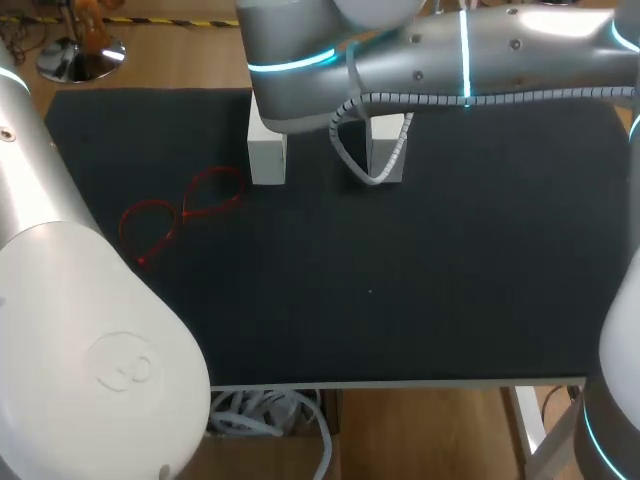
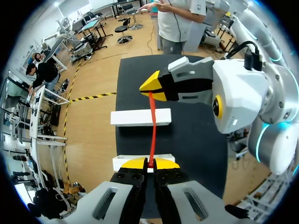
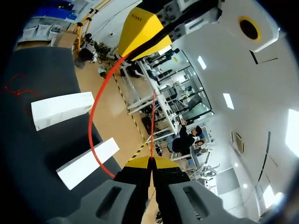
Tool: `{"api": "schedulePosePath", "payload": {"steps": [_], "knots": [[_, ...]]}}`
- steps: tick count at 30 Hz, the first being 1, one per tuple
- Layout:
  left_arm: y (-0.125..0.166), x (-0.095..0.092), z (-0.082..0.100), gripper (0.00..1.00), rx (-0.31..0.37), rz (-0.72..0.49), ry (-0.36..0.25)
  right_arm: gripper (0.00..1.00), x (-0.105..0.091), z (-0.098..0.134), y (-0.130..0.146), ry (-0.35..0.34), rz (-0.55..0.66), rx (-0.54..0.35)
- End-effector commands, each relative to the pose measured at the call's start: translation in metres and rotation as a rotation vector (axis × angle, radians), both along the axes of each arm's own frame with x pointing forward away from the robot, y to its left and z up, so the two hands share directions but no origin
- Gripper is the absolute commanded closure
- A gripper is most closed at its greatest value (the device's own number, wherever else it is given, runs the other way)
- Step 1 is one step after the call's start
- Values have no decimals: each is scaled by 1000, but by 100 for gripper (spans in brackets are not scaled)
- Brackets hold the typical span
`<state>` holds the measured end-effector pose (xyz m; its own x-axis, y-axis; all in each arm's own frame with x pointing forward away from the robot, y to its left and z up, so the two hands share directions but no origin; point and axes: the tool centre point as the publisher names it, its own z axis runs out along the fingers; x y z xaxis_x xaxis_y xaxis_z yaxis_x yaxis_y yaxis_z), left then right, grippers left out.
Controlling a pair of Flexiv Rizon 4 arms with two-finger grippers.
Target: Grab the tape and strap the tape.
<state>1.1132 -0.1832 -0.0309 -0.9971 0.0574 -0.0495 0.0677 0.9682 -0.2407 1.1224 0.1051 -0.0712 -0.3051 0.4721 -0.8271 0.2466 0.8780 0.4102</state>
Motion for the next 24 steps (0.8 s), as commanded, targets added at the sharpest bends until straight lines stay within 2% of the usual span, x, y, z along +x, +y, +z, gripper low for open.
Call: {"api": "schedulePosePath", "payload": {"steps": [1,19,21,24], "knots": [[0,0,1,100,5,0,2,100,3,1,4,5,-7,0],[0,0,1,100,5,0,2,100,6,8,31,-31,-22,-3],[0,0,1,100,5,0,2,100,4,9,33,-52,-17,-21],[0,0,1,100,5,0,2,100,3,14,35,-119,-16,-51]]}}
